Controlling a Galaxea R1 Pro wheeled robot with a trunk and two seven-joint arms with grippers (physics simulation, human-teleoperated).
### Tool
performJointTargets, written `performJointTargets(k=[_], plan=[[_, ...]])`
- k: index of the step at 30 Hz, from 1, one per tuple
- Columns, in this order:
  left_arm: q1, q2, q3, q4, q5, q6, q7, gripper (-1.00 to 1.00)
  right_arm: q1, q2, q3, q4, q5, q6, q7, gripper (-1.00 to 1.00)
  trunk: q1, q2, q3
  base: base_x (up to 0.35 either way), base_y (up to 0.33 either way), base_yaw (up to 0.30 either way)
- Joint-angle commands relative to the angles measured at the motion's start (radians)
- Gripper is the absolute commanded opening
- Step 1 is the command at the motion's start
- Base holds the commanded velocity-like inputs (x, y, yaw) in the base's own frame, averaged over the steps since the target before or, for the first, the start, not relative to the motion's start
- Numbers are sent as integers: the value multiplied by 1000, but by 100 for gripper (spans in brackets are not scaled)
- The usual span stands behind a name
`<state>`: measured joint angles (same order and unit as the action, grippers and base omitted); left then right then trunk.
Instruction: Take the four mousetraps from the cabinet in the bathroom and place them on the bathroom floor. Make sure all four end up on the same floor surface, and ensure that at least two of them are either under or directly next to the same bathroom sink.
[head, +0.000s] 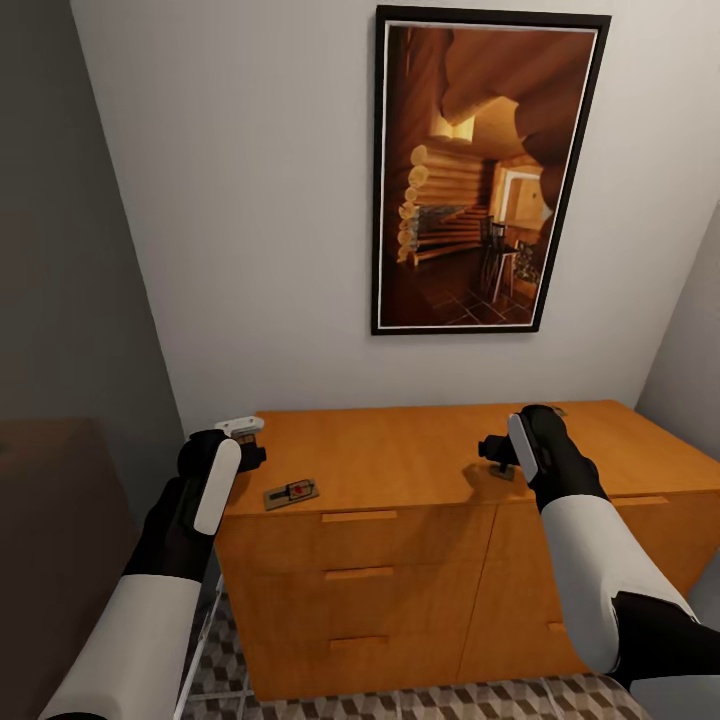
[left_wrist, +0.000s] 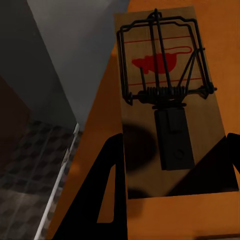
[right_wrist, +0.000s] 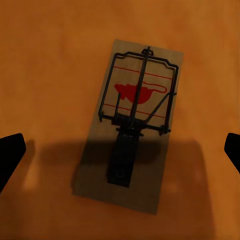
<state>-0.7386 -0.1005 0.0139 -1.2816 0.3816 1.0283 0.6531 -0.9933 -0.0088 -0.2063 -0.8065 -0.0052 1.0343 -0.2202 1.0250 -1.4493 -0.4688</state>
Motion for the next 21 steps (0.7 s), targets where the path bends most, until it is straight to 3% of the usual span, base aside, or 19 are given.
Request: performJointTargets(k=[1,10,21], plan=[[-1,-1,1,-1,9,3,8,-100,-1,0,-1,-1,-1,4,-2,100,0,-1,-1,0,0,0],[-1,-1,1,-1,11,3,7,-100,-1,2,3,-1,0,-7,-3,100,0,-1,-1,0,0,0],[-1,0,1,2,11,2,6,-100,-1,-4,0,42,-1,-78,-8,100,0,-1,-1,0,0,0]])
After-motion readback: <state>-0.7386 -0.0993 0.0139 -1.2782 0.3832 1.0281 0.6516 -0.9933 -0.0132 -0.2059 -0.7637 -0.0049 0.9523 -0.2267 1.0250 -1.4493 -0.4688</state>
